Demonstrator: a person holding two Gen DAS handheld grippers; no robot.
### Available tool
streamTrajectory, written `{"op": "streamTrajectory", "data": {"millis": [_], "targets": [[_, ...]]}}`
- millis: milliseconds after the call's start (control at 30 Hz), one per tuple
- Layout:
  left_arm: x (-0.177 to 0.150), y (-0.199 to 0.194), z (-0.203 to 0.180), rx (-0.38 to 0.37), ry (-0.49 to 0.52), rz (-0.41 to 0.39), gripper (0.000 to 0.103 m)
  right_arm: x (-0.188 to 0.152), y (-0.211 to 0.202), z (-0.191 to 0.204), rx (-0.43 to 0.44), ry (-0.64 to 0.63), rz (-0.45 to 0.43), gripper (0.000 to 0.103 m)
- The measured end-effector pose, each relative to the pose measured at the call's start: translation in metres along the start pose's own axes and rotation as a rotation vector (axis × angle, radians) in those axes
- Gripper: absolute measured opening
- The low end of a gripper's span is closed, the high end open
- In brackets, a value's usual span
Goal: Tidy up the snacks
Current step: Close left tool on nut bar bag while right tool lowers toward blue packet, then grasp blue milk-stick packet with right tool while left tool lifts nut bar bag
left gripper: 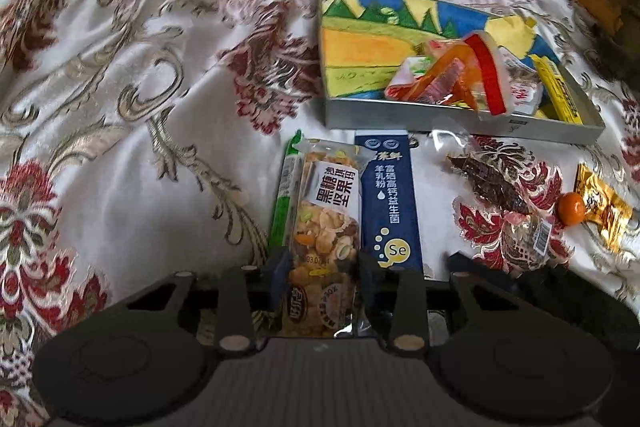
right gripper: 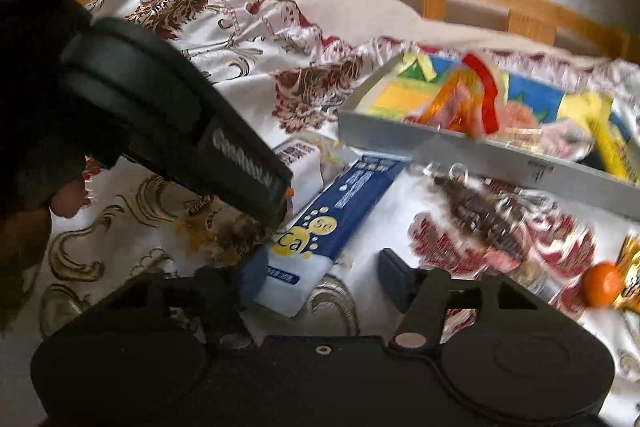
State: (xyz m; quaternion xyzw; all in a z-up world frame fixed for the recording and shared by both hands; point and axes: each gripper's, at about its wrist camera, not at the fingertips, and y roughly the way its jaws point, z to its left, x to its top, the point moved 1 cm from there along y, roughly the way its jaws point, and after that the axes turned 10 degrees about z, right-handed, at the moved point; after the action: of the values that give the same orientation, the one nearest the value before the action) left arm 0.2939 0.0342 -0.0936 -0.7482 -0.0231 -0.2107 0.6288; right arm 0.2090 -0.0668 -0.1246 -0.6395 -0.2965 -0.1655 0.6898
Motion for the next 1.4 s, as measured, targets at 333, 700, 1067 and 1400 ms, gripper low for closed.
{"op": "streamTrajectory", "data": {"millis": [333, 700, 1067, 1400], "targets": [[0.001, 0.001, 0.012, -0.047, -0.056, 0.020, 0.041, 0.001, 0.011, -0.018, 0.218, 0.145, 0.056, 0.052], [-0.005, -0.004, 0.012, -0.126, -0.071, 0.076, 0.038, -0.003, -0.023, -0.031, 0.189, 0.166, 0.103, 0.009], [-0.010, 0.005, -0.001, -0.128, -0.014, 0.122, 0.040, -0.030, -0.061, -0.056, 0.045, 0.142, 0.100, 0.006], [-0.030, -0.010, -0.015, -0.124, -0.063, 0.096, 0.038, -0.048, -0.096, -0.049, -0.069, 0.015, 0.010, 0.005]]}}
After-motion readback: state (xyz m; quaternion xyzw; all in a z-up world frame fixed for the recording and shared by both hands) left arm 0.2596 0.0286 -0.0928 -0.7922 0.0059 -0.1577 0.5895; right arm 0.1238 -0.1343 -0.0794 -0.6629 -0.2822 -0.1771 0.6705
